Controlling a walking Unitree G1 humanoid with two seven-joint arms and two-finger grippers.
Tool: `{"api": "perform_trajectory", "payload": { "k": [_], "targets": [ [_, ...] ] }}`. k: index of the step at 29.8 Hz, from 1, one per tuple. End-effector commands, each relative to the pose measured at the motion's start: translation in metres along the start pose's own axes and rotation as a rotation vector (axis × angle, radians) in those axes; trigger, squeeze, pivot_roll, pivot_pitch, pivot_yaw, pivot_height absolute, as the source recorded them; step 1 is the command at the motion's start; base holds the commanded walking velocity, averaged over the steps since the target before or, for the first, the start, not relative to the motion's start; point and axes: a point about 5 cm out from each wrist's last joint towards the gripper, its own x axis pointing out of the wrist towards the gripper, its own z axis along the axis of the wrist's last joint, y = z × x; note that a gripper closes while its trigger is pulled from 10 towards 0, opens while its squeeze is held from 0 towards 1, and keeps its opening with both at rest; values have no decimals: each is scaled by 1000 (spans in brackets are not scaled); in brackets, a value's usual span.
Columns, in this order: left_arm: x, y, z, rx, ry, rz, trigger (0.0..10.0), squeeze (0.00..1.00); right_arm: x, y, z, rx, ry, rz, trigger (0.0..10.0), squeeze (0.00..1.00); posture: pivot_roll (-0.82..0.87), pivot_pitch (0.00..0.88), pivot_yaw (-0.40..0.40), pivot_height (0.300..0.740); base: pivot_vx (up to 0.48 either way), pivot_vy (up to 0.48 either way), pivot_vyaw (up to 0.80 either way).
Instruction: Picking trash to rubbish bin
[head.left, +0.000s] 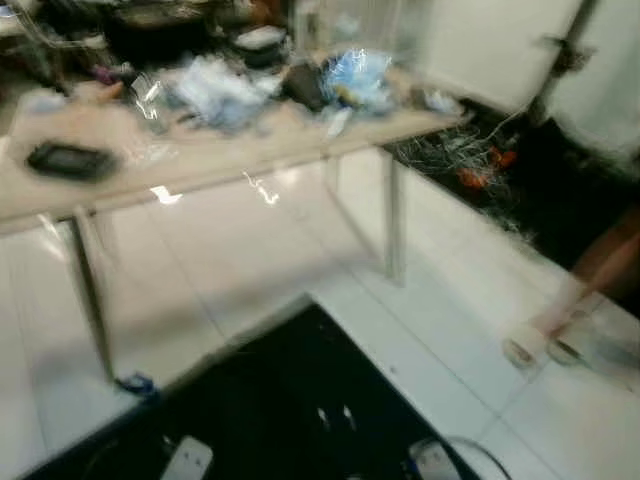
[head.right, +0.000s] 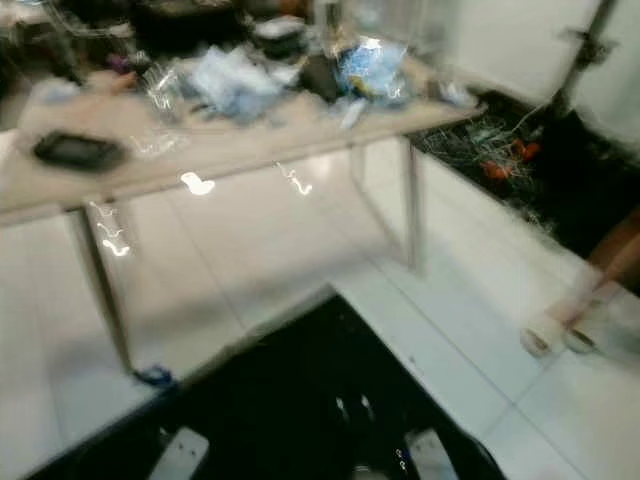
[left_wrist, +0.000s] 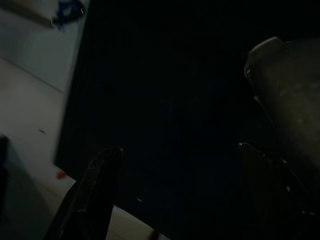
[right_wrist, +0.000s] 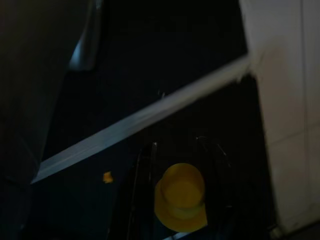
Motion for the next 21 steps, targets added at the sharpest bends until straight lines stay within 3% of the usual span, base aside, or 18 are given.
{"api": "perform_trajectory", "payload": {
  "k": [1, 21],
  "targets": [
    [0, -23, -4, 1, 17, -82, 10000, 0, 0, 5, 6, -15, -14, 22, 10000, 0, 25, 87, 11, 740, 0, 0, -800],
    [-1, -24, -5, 22, 14, -88, 10000, 0, 0, 6, 3, -33, -3, 37, 10000, 0, 25, 81, 11, 740, 0, 0, -800]
  ]
}}
